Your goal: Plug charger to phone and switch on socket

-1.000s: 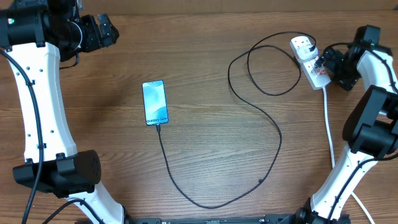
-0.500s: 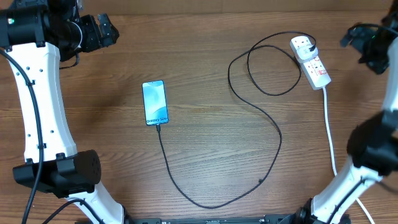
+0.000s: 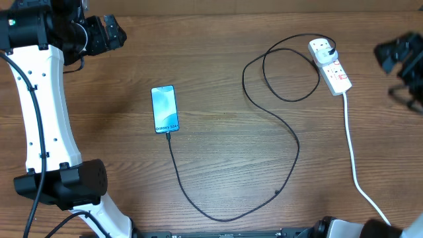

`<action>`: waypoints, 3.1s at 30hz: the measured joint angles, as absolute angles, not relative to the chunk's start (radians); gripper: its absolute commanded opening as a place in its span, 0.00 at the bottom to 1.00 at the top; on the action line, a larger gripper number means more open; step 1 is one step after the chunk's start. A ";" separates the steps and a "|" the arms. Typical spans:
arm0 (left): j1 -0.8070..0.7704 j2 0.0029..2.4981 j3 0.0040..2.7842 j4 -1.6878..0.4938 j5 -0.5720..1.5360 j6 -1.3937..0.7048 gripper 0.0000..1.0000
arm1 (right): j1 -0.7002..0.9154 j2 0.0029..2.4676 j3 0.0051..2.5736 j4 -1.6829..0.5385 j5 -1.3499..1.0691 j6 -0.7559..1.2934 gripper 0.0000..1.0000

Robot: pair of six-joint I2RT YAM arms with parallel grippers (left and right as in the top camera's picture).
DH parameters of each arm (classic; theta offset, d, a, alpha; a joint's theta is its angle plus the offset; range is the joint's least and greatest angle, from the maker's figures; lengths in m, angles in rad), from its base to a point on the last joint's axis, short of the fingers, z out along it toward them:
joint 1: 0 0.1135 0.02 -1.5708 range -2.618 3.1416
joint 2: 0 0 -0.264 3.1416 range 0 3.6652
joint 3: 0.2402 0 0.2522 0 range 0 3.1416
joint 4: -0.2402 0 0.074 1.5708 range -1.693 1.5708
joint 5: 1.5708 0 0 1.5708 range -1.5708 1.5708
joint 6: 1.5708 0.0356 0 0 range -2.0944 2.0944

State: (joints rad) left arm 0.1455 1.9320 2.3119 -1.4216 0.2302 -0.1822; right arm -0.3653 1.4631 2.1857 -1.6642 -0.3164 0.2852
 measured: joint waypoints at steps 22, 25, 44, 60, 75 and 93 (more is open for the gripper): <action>0.146 1.932 2.312 -1.422 0.231 -0.182 0.99 | -0.365 1.174 2.184 -1.695 -0.426 0.148 1.00; 0.146 1.932 2.312 -1.422 0.231 -0.182 0.99 | -0.358 1.151 2.157 -1.693 -0.430 0.101 1.00; 0.146 1.932 2.312 -1.422 0.231 -0.182 1.00 | -0.060 0.519 1.159 -0.691 -0.216 0.059 1.00; 0.146 1.932 2.312 -1.422 0.231 -0.182 0.99 | 0.075 0.061 0.205 -0.044 -0.099 0.107 1.00; 0.146 1.932 2.312 -1.422 0.231 -0.182 0.99 | 0.094 0.015 0.019 -0.089 -0.017 0.127 1.00; 0.146 1.932 2.312 -1.422 0.231 -0.182 1.00 | 0.094 0.015 0.019 -0.090 -0.017 0.128 1.00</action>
State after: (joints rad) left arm 0.1455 1.9324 2.3119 -1.4216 0.2306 -0.1822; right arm 0.0944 0.0147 0.0185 -0.0898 -0.0170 0.1276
